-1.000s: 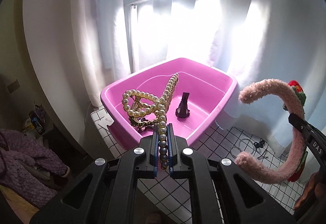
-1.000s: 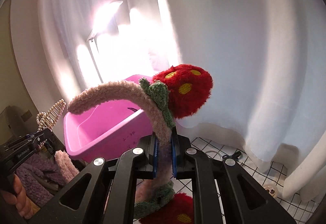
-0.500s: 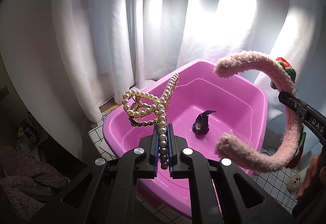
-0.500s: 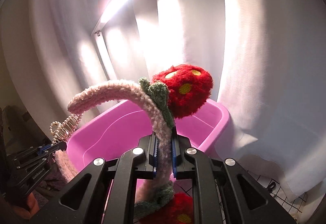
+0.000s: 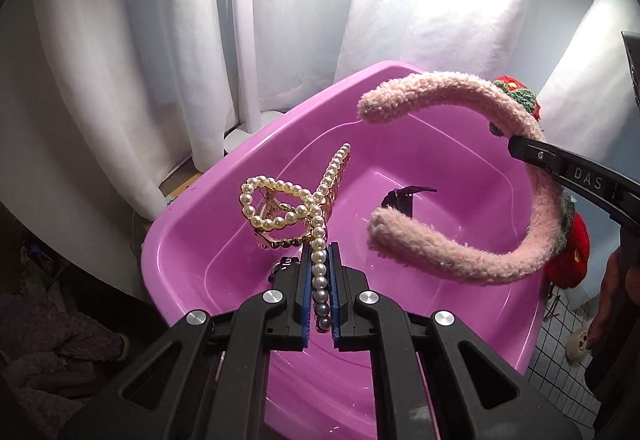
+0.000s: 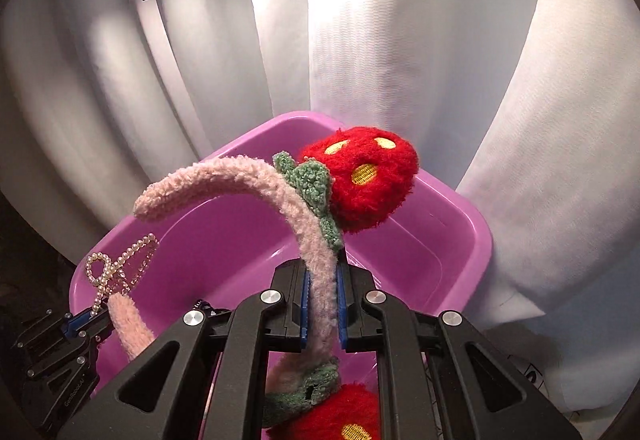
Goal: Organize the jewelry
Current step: 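Lift and carry the pearl clip and headband with both tools over the basin, then open both tools to release the pearl clip and headband into the basin, then move both tools away from the basin toward the plush keychain and rings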
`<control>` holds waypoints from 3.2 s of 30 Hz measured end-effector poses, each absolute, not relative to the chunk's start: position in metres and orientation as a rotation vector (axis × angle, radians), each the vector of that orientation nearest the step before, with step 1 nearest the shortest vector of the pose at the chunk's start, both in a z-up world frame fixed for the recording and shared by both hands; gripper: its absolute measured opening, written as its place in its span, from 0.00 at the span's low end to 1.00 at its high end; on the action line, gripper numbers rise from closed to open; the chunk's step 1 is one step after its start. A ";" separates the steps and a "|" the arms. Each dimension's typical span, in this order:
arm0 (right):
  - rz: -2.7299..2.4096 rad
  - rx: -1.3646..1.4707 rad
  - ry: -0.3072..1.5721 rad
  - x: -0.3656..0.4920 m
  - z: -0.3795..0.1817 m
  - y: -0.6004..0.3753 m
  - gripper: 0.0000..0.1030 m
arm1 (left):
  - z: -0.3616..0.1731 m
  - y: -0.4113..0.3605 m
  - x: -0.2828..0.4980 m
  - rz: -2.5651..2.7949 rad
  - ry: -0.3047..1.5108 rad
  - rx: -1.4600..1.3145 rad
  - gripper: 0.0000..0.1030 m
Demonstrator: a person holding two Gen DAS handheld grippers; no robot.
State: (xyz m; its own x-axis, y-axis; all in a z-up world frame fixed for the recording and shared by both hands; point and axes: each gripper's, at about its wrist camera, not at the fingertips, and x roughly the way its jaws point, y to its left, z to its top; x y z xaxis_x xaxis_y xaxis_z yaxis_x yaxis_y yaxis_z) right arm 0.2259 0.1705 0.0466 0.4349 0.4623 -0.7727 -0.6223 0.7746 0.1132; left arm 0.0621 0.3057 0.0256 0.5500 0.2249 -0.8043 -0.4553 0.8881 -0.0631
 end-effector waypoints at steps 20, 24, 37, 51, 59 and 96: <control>0.645 -0.359 1.108 0.260 0.007 0.225 0.10 | -0.002 0.319 0.085 0.414 1.009 -0.326 0.07; 0.635 -0.378 1.120 0.263 -0.001 0.230 0.11 | -0.006 0.323 0.088 0.426 1.016 -0.330 0.08; 0.624 -0.371 1.090 0.261 0.006 0.231 0.60 | -0.005 0.327 0.090 0.481 1.021 -0.297 0.66; 0.611 -0.322 1.067 0.255 0.018 0.216 0.60 | 0.008 0.317 0.080 0.489 0.961 -0.259 0.78; 0.613 -0.304 1.055 0.247 0.022 0.205 0.60 | 0.011 0.310 0.074 0.477 0.949 -0.250 0.78; 0.593 -0.110 0.961 0.143 0.057 0.034 0.62 | 0.046 0.209 0.022 0.378 0.860 -0.187 0.80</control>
